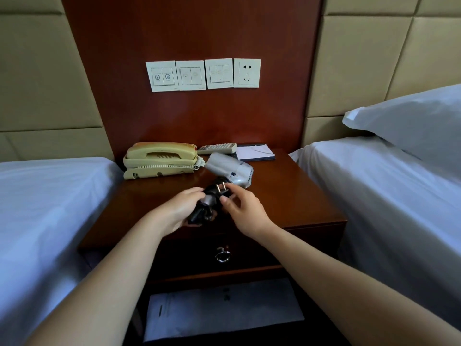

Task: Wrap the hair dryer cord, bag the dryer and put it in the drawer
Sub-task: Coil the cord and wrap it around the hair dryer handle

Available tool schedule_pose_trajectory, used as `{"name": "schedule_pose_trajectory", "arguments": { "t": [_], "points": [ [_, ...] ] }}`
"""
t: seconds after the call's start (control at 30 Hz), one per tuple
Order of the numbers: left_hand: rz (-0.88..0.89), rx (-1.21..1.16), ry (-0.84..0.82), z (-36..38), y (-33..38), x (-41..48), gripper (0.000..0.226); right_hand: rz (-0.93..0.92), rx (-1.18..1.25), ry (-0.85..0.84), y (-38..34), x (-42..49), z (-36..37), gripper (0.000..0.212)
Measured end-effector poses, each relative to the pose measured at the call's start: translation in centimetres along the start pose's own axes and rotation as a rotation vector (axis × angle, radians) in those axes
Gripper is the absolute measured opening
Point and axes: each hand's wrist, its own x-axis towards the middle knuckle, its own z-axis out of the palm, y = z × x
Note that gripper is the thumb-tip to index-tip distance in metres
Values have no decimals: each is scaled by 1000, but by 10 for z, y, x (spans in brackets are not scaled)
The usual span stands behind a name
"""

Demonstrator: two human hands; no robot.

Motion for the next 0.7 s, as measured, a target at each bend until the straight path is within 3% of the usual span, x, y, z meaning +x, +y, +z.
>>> {"name": "schedule_pose_trajectory", "arguments": {
  "t": [0.17,0.37,0.5,0.7],
  "points": [
    [-23,73,-145,-23,-5,-4,42,24,17,-19,0,8,6,36],
    [314,418,30,-30,-16,-1,20,49,231,16,-2,14,12,26],
    [536,693,149,-25,-24,-1,5,58,237,29,-2,19,14,16],
    [616,590,222,-22,-21,4,11,125,280,85,-2,27,14,11]
  ]
}}
